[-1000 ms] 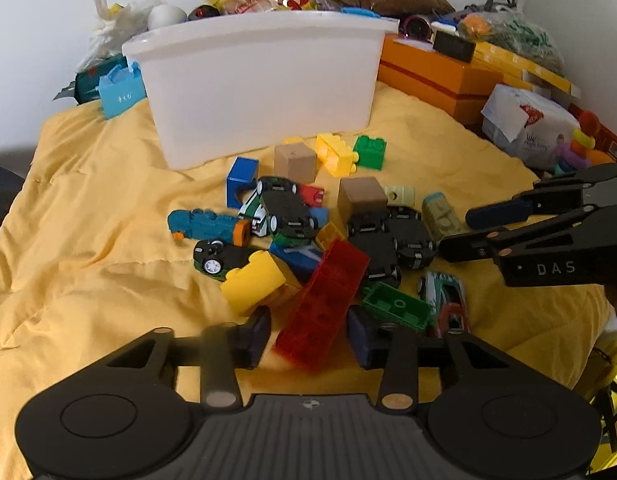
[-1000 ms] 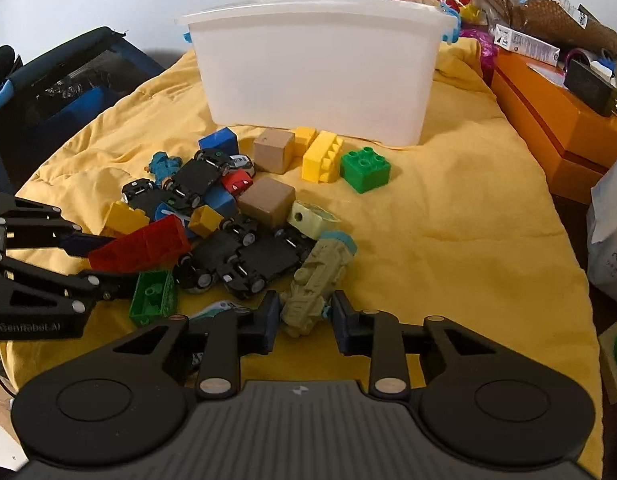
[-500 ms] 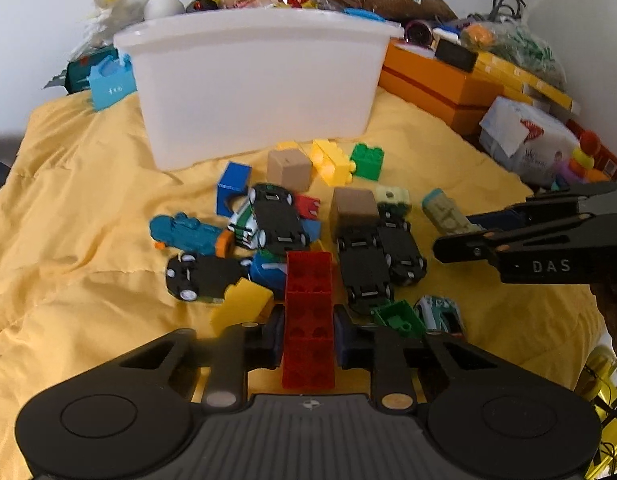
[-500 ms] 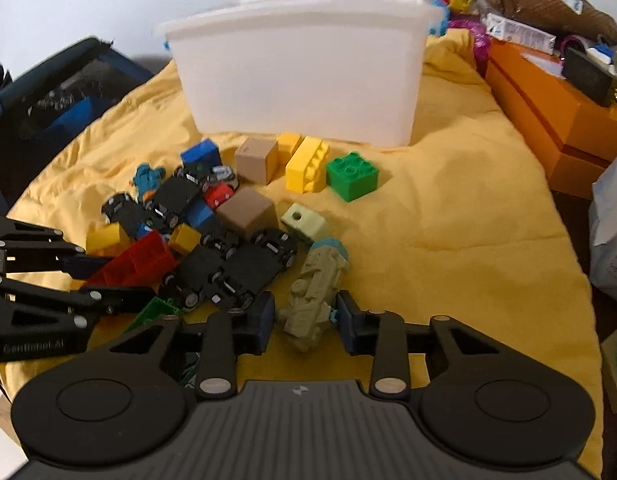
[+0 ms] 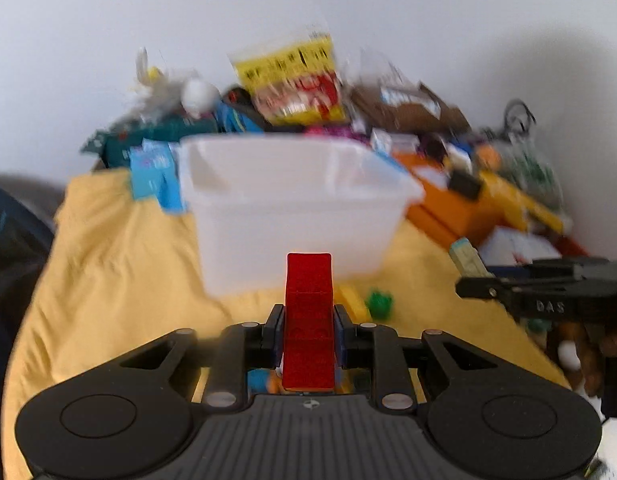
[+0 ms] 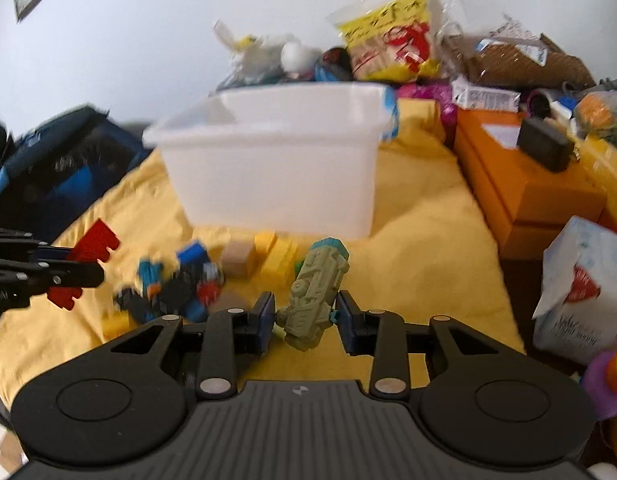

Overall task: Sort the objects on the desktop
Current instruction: 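Lower the red brick and beige toy into the white bin and release both, then grasp the yellow brick with the left tool while the right tool grasps the race car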

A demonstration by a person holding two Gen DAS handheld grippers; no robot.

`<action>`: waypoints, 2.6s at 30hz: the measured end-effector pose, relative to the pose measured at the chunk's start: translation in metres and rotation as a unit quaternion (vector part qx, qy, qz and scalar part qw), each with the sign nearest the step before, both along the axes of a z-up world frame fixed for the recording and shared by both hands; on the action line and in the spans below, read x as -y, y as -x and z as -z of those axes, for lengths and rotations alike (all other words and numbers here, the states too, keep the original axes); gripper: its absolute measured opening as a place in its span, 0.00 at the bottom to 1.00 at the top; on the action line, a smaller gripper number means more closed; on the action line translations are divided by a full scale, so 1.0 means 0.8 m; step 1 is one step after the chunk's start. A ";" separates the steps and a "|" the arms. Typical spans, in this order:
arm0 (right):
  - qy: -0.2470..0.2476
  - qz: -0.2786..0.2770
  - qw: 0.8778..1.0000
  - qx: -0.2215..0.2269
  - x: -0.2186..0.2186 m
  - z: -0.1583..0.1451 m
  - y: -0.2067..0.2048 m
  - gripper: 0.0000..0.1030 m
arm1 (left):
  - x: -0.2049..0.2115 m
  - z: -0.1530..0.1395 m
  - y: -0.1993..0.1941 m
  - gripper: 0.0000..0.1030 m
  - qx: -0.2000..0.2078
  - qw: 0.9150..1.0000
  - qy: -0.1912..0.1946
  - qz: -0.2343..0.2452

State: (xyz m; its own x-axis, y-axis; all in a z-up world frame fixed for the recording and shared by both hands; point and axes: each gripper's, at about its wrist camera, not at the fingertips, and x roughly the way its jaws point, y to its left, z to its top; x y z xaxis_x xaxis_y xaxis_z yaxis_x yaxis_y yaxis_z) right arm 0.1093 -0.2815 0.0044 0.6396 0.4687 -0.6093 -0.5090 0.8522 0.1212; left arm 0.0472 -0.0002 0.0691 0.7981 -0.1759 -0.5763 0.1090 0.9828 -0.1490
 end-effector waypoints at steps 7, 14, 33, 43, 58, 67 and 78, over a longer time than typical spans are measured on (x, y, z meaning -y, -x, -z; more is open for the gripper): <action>-0.024 -0.006 0.998 0.049 -0.032 -0.057 -0.051 0.36 | -0.033 -0.051 -0.085 0.26 0.027 0.999 0.013 -0.037; -0.024 -0.019 0.999 0.030 -0.068 -0.086 -0.120 0.36 | -0.045 -0.060 -0.158 0.26 -0.002 0.999 0.018 -0.046; 0.003 -0.028 0.999 -0.037 -0.091 -0.073 -0.203 0.56 | -0.056 -0.046 -0.204 0.70 -0.049 0.997 0.019 -0.057; 0.008 -0.069 0.997 0.033 -0.071 -0.080 -0.126 0.56 | -0.062 -0.010 -0.077 0.70 -0.014 0.999 -0.014 -0.046; 0.063 -0.108 0.991 -0.051 -0.055 0.048 0.056 0.58 | -0.021 0.108 0.041 0.66 -0.096 0.995 -0.022 0.000; 0.078 -0.097 0.989 -0.077 -0.066 0.077 0.085 0.58 | 0.007 0.125 0.020 0.49 -0.098 0.994 -0.044 0.029; 0.072 -0.089 0.989 -0.098 -0.071 0.089 0.086 0.46 | 0.003 0.133 0.021 0.34 -0.110 0.993 -0.041 0.025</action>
